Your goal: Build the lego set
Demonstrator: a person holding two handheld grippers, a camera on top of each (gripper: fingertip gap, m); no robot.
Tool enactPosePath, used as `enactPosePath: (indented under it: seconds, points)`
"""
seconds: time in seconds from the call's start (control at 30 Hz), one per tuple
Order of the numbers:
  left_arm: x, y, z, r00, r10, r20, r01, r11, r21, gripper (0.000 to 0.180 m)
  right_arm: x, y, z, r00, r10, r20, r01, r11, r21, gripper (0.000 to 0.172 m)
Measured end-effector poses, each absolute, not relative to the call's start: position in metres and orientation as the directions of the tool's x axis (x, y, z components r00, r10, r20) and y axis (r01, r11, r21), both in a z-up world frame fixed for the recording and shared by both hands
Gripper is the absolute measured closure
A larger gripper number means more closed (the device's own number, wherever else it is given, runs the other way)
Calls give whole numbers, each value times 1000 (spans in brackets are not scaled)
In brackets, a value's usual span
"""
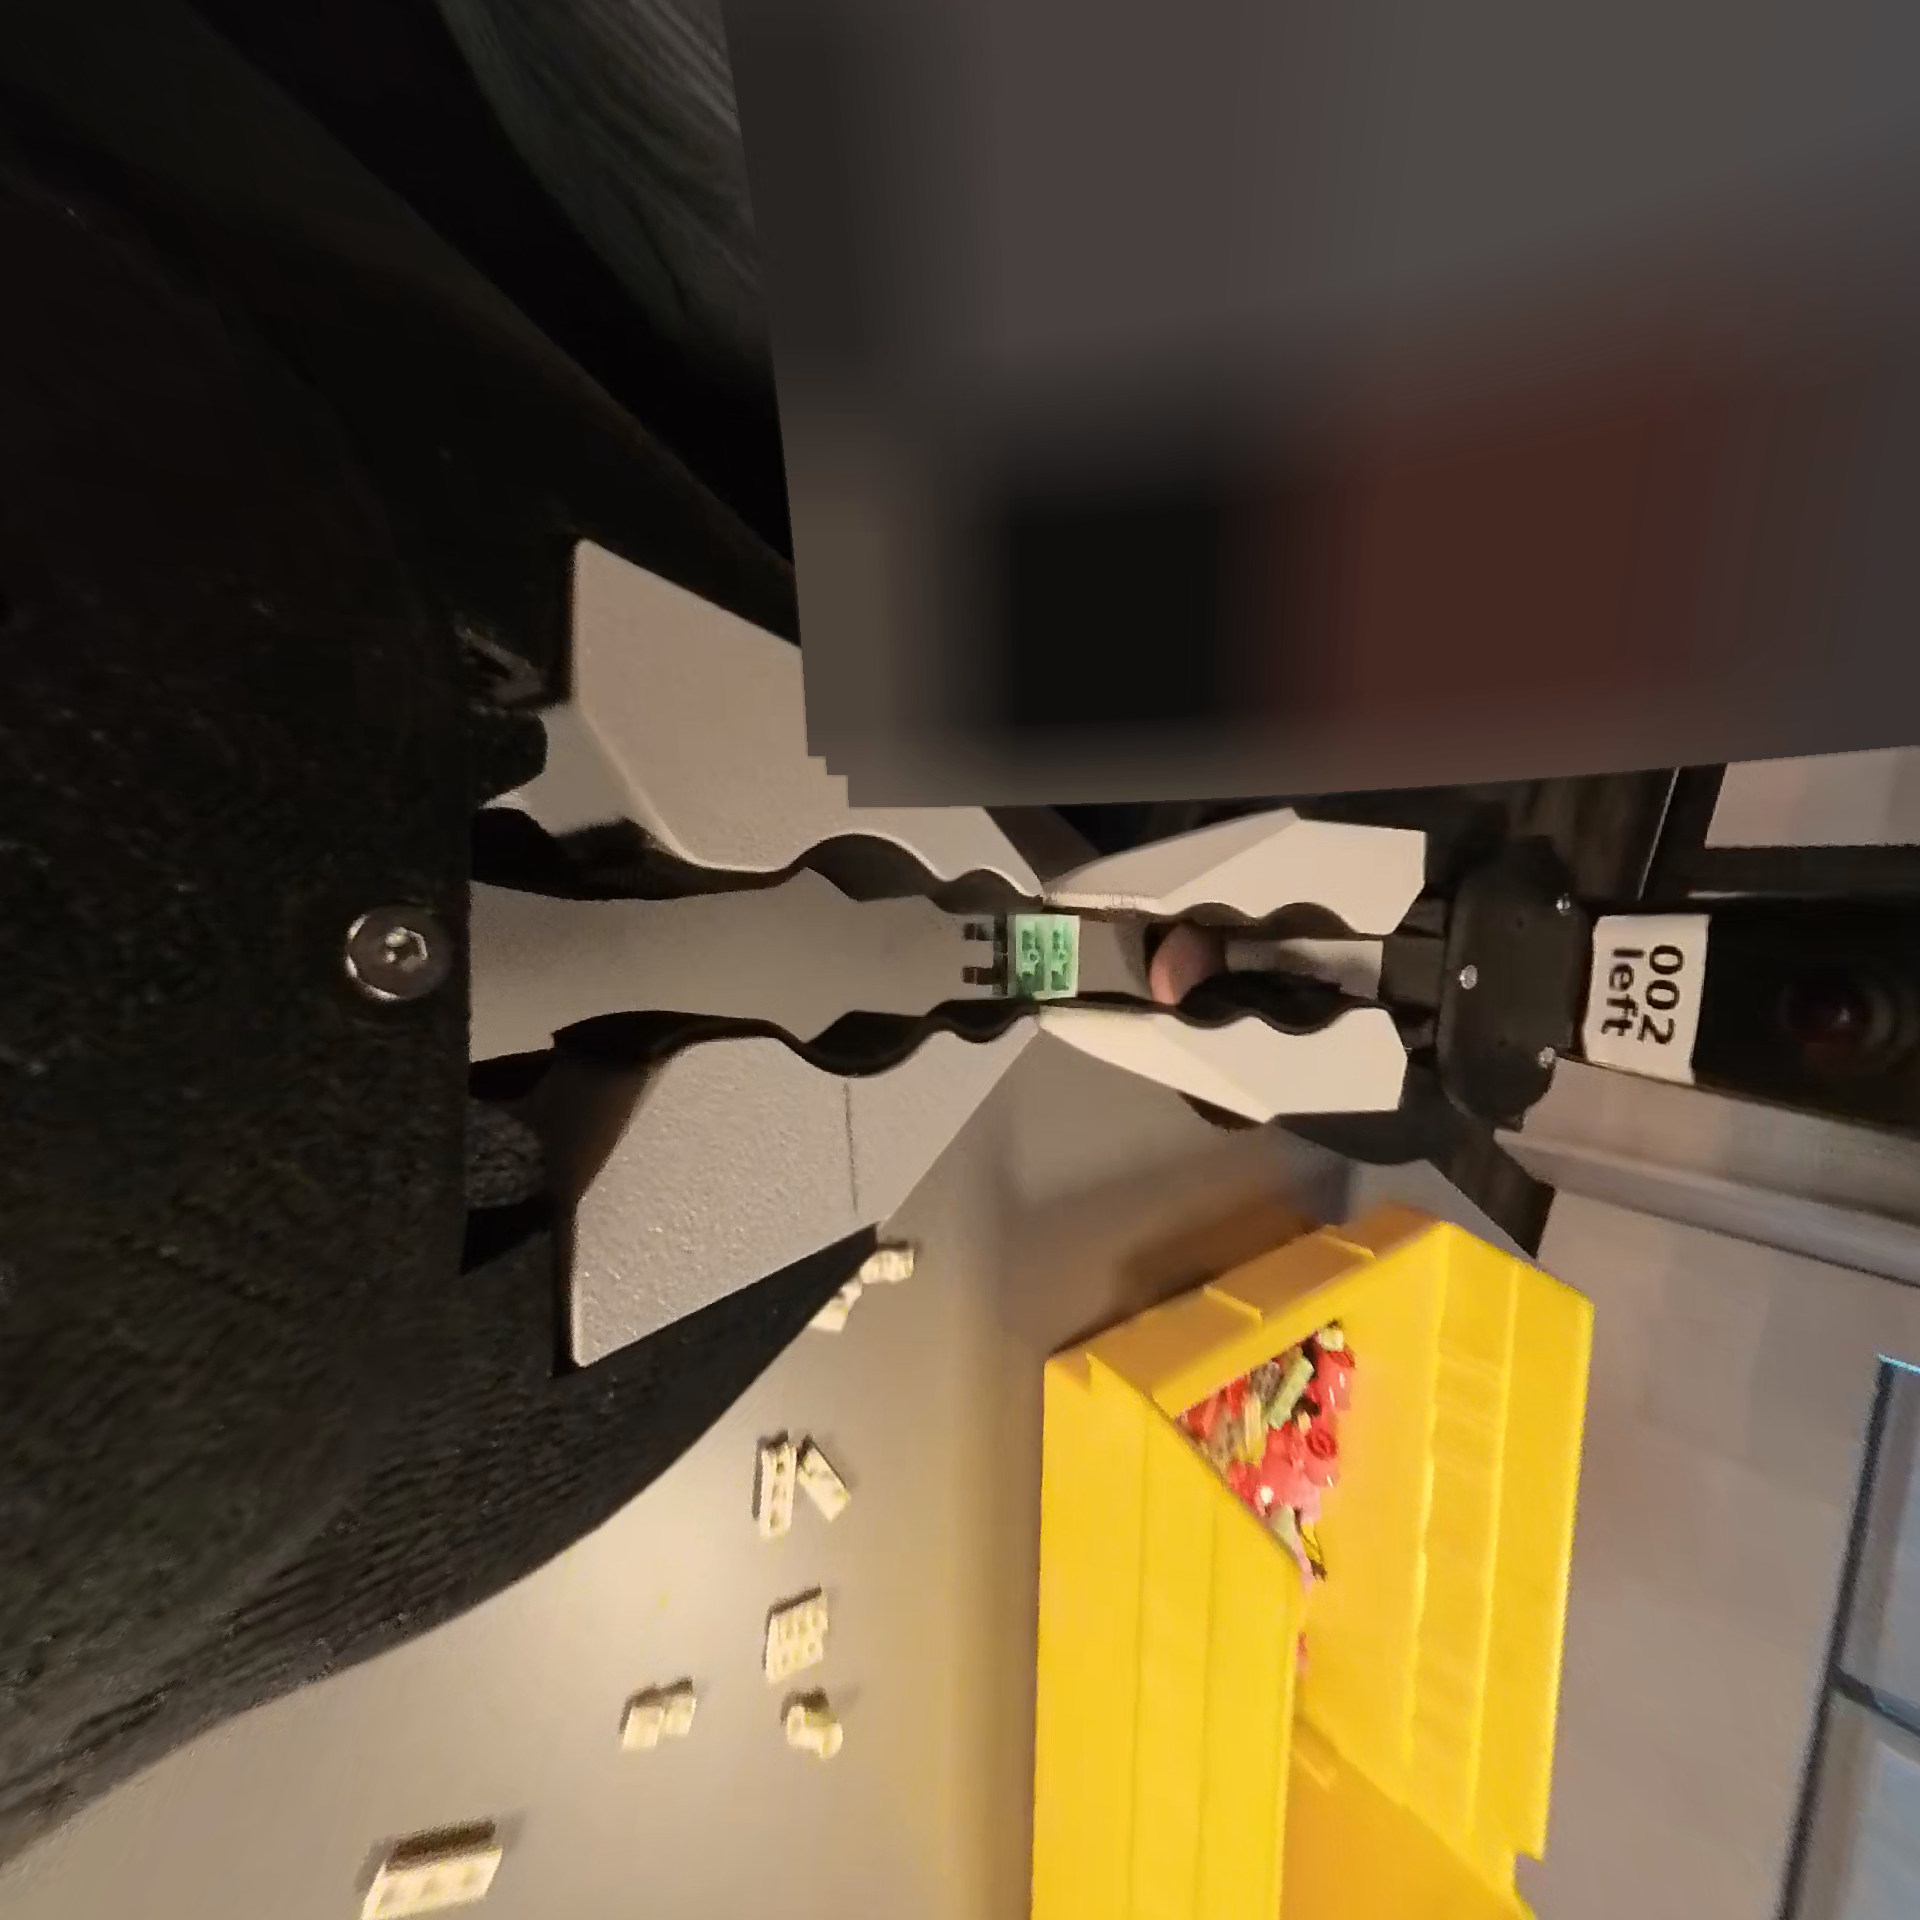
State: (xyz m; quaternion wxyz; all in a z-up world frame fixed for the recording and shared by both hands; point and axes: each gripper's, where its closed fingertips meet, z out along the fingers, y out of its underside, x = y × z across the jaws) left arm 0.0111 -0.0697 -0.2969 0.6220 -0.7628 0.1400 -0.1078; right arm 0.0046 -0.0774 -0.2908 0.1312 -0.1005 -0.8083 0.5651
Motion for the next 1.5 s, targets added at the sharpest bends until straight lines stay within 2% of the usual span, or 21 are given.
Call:
enactPosePath:
  seconds: [0.13,0.47,1.13,1.27,1.33,1.4,1.5]
  points:
    - [15,-70,-300,930,-367,-22,-101,-199,-975,165,7,-77,-293,-954,297,51,55,337,-940,157]
    - [10,-68,-299,941,-338,3,-70,-205,-976,165,3,-76,-293,-938,327,116,15,372,-928,157]
    - [10,-68,-295,940,-341,14,-51,-182,-982,165,0,-76,-289,-929,350,120,8,344,-939,152]
    - [7,-68,-293,943,-331,29,-31,-177,-984,165,-5,-75,-286,-915,378,138,-1,340,-940,138]
    - [-2,-67,-291,958,-283,53,5,-168,-986,165,-13,-73,-285,-886,421,195,-34,360,-932,124]
    - [-14,-65,-288,971,-220,98,64,-158,-985,165,-24,-70,-281,-811,467,352,-147,420,-896,113]
    - [-28,-65,-285,973,-160,169,147,-142,-979,165,-33,-66,-282,-640,446,626,-313,593,-742,118]
